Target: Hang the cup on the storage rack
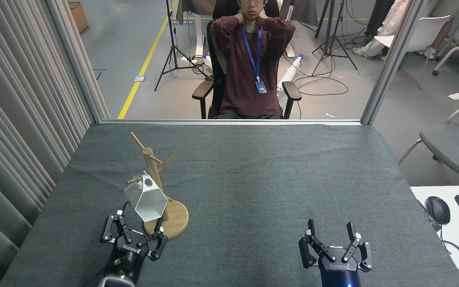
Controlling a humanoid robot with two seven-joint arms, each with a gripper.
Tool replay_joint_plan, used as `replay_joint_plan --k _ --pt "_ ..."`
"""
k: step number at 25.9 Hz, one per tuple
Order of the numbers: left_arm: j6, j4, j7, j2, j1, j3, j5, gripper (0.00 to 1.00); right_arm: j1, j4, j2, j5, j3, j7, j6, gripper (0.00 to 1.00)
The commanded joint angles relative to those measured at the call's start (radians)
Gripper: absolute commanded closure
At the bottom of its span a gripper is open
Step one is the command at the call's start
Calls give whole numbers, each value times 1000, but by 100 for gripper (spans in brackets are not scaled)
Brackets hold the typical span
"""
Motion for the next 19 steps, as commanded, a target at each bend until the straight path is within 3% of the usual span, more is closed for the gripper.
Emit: replay_joint_plan --k 1,6,10,13,19 --pt "-1 28 -1 -4 49 10 4 0 0 0 -2 0 -2 -1 0 1" --pt "-29 -43 -1 -3 147 48 84 0 5 1 -16 0 0 1 3 1" --pt "-248 -325 -38 -3 276 102 432 0 34 -2 -51 1 0 2 0 1" --pt "-325 -445 -170 -3 351 102 642 0 75 -22 -74 1 -2 1 -13 1" --pt "-302 -497 -224 -41 363 50 660 0 152 -72 -88 4 -45 -4 -36 1"
